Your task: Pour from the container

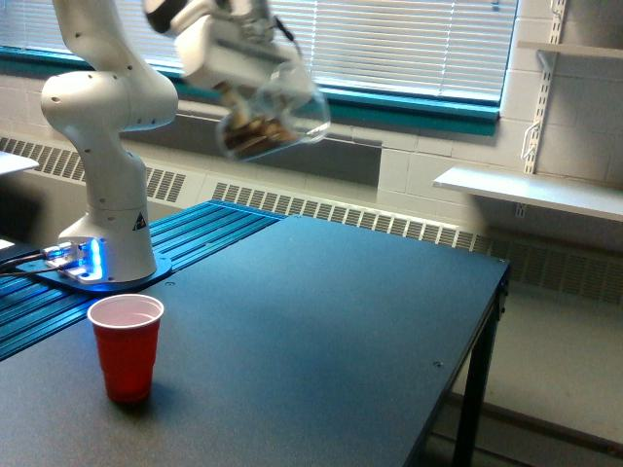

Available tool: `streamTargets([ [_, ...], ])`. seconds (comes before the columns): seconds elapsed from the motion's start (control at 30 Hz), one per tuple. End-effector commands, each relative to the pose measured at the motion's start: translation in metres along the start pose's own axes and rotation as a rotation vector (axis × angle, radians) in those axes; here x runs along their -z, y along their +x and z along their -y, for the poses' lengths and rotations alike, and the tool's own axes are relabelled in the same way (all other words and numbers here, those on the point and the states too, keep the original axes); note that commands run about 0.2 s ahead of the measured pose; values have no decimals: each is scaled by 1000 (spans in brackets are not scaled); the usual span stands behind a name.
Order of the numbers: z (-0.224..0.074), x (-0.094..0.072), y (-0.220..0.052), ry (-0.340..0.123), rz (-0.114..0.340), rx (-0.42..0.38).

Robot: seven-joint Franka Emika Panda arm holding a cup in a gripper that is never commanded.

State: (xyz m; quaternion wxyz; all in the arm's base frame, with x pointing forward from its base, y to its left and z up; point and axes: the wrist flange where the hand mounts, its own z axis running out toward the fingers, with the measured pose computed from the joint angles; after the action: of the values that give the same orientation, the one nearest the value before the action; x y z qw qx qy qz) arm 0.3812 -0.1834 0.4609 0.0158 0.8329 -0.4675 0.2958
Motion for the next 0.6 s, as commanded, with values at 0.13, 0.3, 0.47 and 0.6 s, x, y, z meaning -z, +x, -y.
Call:
streamTargets([
  [0.13, -60, -11, 1, -67, -16, -159],
  [0.3, -87, -18, -11, -98, -3, -192],
  [0.47, -112, -21, -26, -121, 10, -228],
  [0.6, -132, -22, -38, -144, 18, -249],
])
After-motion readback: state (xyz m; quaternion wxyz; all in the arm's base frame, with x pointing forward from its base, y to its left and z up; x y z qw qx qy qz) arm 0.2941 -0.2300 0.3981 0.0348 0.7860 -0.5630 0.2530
